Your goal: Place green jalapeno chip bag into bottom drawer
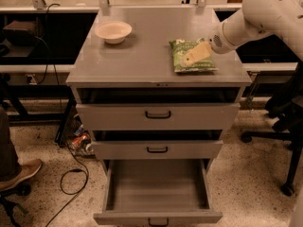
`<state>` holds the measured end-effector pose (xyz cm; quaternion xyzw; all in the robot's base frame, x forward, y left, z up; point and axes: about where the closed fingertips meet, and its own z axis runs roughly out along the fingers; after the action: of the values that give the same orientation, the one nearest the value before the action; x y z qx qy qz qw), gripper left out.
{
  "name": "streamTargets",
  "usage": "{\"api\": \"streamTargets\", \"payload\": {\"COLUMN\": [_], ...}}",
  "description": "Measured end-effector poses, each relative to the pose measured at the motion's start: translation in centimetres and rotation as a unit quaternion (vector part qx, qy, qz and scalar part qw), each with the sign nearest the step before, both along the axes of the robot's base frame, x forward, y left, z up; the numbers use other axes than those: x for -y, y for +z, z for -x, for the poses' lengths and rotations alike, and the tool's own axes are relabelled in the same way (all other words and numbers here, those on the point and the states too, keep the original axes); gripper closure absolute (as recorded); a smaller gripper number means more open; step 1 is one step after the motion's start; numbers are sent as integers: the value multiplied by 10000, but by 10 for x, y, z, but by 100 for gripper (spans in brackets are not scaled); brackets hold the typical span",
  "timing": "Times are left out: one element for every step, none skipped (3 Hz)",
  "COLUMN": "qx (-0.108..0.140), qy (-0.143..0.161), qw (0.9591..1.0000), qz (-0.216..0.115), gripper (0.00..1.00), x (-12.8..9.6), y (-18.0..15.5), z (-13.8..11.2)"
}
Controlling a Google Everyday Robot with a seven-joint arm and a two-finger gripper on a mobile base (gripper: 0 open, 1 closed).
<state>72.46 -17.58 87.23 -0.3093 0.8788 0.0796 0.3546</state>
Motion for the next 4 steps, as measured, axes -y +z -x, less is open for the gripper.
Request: {"api": "streamTargets", "payload": {"qx": [-207,-424,-534,-533], "qy": [-142,-122,-33,-32], "qw": [9996,9986,9977,9977], "qz": [-99,-277,-415,-416], "gripper": [19,42,65,87], "x": [-7,-16,-25,-25], "y": [-18,-35,-43,-38], "z": [-11,-11,-7,-7]}}
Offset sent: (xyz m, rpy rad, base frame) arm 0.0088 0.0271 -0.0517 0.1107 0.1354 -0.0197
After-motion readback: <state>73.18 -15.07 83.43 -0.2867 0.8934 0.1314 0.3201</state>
